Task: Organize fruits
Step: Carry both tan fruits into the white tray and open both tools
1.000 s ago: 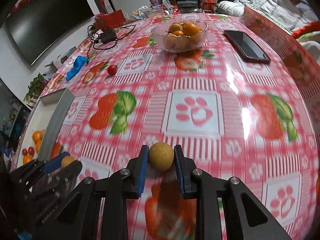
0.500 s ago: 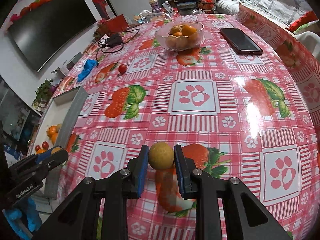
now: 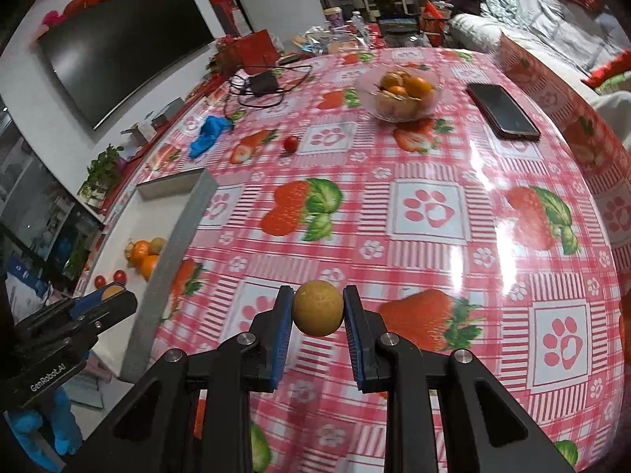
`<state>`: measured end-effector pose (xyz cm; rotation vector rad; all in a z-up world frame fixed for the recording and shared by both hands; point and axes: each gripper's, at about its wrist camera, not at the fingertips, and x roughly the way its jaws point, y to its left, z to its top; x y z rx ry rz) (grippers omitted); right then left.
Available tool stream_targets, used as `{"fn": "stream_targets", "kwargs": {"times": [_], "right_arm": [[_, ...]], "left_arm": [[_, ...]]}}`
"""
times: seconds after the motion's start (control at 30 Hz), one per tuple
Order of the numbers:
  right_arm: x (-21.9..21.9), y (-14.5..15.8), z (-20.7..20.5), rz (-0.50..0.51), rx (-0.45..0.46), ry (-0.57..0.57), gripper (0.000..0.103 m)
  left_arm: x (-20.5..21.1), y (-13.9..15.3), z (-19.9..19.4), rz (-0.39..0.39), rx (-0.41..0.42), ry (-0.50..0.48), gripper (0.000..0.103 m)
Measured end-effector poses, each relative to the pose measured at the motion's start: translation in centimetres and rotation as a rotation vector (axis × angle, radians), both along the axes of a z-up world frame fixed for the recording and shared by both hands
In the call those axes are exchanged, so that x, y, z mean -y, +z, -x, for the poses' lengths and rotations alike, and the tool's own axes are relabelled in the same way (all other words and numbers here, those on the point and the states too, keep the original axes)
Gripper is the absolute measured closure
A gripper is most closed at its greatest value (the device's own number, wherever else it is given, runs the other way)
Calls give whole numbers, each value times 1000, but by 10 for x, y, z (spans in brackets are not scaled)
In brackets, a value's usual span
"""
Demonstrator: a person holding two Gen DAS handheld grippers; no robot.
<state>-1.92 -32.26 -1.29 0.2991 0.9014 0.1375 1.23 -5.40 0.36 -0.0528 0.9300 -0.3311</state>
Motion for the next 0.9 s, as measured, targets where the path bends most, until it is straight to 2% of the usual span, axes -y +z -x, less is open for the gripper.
{"fn": "stream_targets", "kwargs": {"times": [0.2,0.33,0.53,0.67,0.87,0.9], "right_arm": [[-32,15,-6,33,13,65,76],[-51,24,-13,17,13,101,76],[-89,32,-28,30,2,176,76],[-126,30,-46,22,-22,254,76],[-189,13,-70,28,-97,393,76],[-196,10,-72,38,-109,412,76]], "left_arm": [[-20,3,3,9,19,22,70],[-36,3,2,21,21,44,70],[-81,8,-13,-12,44,119,70],[-114,-6,-28,-34,-19,192,70],[-132,-36,-26,-75,-91,217,69],[-133,-39,-27,-79,-96,217,64]]}}
